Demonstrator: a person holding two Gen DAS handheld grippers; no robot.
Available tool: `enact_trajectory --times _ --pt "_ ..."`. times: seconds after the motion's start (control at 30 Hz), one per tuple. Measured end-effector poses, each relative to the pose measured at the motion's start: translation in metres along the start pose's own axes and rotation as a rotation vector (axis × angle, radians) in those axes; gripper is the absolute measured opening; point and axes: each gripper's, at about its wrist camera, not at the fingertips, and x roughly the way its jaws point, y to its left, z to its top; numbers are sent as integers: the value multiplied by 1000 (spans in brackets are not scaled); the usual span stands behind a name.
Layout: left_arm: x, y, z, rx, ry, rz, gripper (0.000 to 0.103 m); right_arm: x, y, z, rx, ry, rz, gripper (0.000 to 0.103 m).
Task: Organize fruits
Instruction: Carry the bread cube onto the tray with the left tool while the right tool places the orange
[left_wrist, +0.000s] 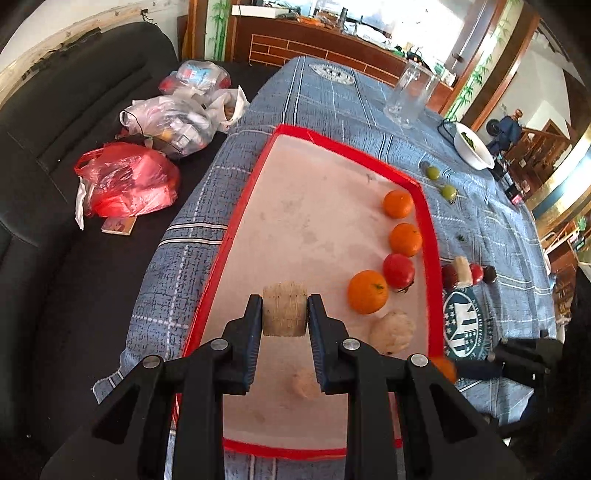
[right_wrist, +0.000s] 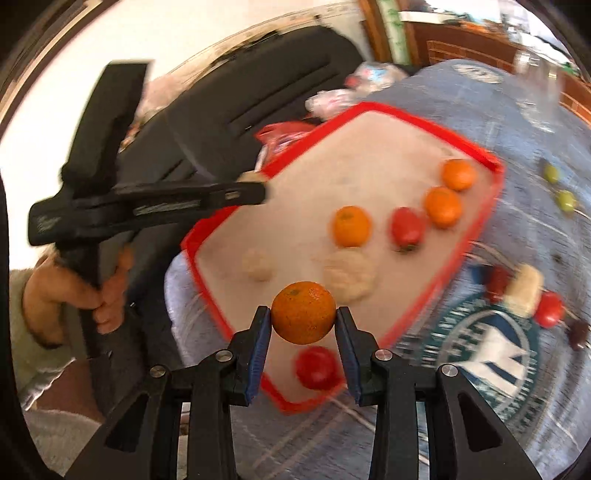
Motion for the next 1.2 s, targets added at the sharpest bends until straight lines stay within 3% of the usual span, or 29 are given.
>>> enact_trajectory --times 0.23,0.6,1.07,1.13,1.2 --pt "21 2 8 40 34 -12 22 32 22 16 5 55 70 36" --pt "37 -3 6 111 65 -30 22 65 40 16 -80 121 -17 36" --pt "38 -8 2 120 70 -5 22 59 37 16 -81 119 -11 39" --pt "38 -8 1 108 68 1 28 54 37 14 -81 112 -9 39" --pt "36 -6 1 78 62 8 53 50 36 12 -75 105 -5 40"
